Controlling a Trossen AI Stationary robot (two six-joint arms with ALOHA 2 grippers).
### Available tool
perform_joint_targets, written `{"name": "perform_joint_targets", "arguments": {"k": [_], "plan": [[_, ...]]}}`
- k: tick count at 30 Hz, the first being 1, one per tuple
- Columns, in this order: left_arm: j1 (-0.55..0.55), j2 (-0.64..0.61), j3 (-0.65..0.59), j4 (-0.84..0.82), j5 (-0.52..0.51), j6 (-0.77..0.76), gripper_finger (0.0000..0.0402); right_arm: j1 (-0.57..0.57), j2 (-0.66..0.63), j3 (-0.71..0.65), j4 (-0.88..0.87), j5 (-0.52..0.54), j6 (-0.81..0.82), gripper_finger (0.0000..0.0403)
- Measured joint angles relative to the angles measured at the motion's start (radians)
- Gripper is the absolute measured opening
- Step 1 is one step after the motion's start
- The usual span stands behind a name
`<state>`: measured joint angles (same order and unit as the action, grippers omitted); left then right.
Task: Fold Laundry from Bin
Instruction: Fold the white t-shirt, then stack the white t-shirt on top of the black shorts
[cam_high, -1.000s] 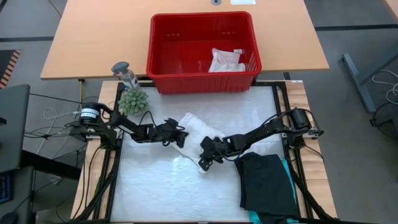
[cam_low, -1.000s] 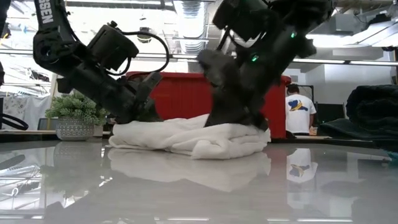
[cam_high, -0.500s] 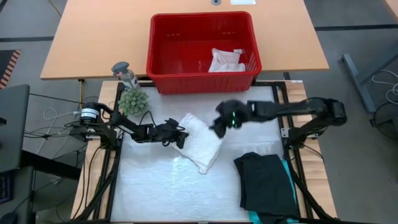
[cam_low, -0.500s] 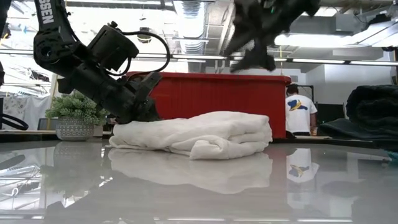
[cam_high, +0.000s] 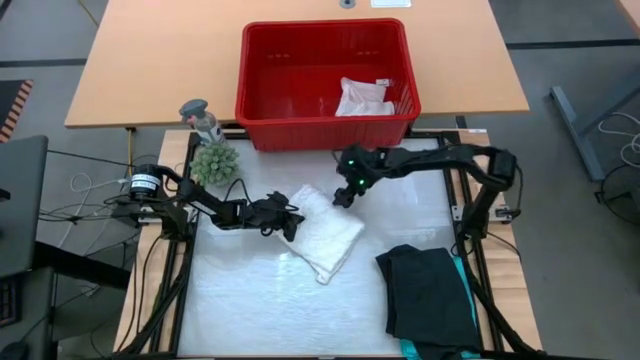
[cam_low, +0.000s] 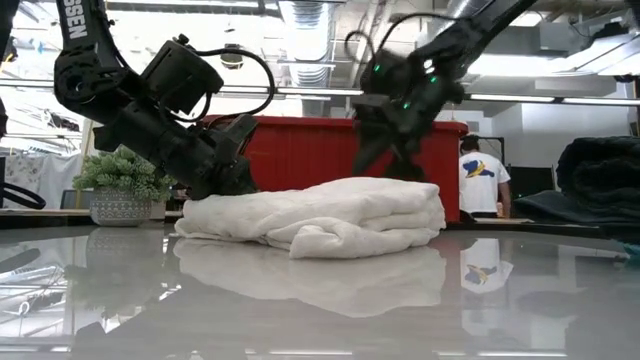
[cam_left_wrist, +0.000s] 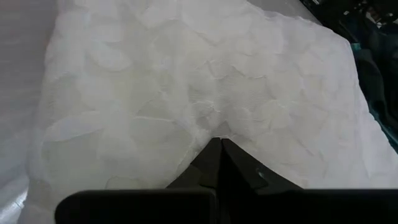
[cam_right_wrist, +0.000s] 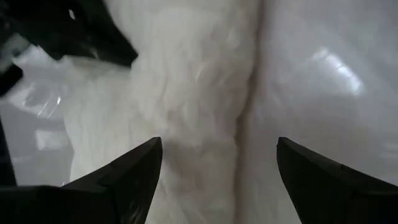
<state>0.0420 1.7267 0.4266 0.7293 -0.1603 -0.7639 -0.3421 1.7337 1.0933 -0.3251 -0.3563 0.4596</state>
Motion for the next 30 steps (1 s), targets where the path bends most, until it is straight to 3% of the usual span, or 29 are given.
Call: {"name": "perform_joint_targets", "arguments": {"k": [10,20,26,30], "plan": [[0.005,0.003,0.023,-0.017,0.002,0.012,0.0000,-0.016,0.154,0.105,-0.023,-0.193,-0.014,0.0339],[0.005,0.003,0.053,-0.062,0.006,0.053,0.0000,-0.095,0.151,0.149,-0.100,-0.229,-0.073,0.0339],[0.006,0.002,0.053,-0.063,0.021,0.072,0.0000,-0.126,0.149,0.191,-0.101,-0.500,-0.099,0.0339],[0.006,0.002,0.053,-0.063,0.020,0.072,0.0000,-0.125,0.150,0.201,-0.026,-0.503,-0.007,0.0338]]}}
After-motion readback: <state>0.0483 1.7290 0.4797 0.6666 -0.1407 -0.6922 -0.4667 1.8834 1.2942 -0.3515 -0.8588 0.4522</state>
